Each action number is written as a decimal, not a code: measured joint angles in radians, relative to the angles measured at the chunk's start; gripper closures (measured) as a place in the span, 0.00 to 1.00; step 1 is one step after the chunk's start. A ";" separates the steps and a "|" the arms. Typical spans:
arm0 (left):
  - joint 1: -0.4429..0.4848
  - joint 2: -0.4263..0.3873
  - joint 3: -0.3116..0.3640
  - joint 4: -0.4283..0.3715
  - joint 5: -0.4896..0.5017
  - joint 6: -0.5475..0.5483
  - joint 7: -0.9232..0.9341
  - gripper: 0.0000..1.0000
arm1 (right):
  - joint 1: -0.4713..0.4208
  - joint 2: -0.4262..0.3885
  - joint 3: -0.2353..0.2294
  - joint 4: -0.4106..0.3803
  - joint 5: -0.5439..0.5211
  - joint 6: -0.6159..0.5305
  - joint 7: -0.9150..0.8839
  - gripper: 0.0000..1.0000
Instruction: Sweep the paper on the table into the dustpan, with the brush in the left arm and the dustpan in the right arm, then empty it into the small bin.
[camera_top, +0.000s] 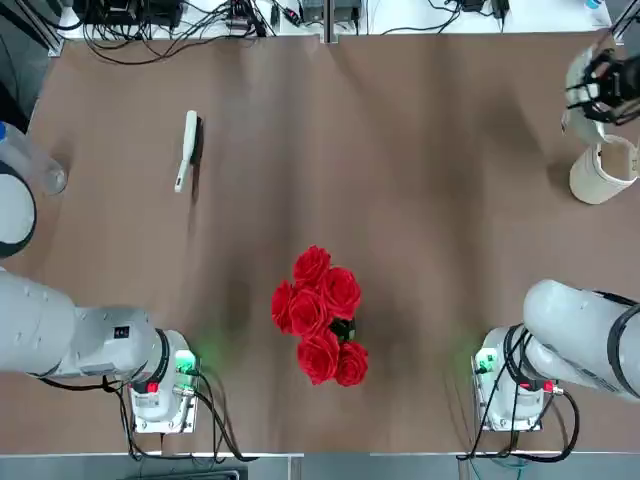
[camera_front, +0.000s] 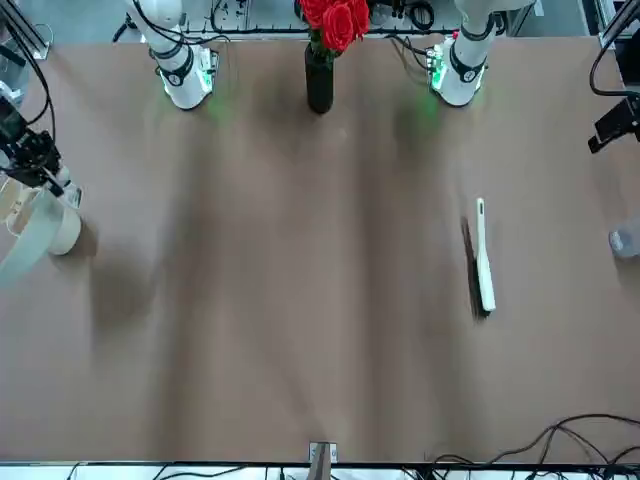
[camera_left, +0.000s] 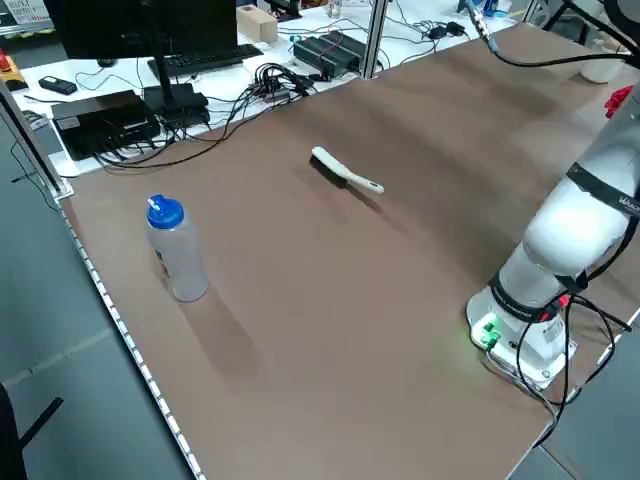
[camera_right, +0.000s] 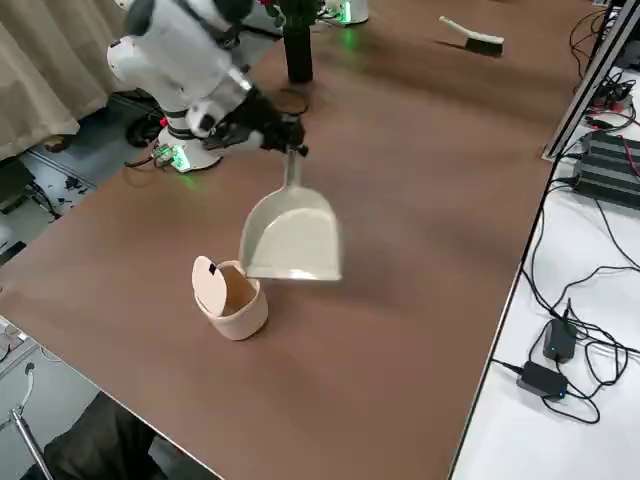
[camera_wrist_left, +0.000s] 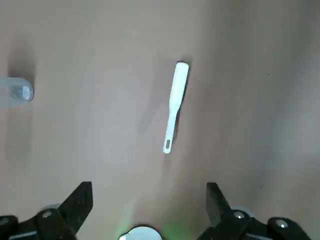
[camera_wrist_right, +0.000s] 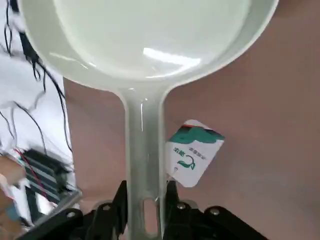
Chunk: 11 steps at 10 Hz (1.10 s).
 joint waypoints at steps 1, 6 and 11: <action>0.001 0.000 0.002 0.000 0.000 0.000 0.000 0.00 | 0.005 -0.004 0.062 0.014 -0.052 0.016 0.003 0.67; -0.001 0.000 -0.001 0.000 0.000 0.000 0.000 0.00 | 0.127 0.023 0.106 0.240 -0.493 -0.169 0.000 0.67; -0.001 0.000 -0.004 0.000 0.000 0.000 0.000 0.00 | 0.287 0.113 0.110 0.326 -0.681 -0.257 -0.293 0.67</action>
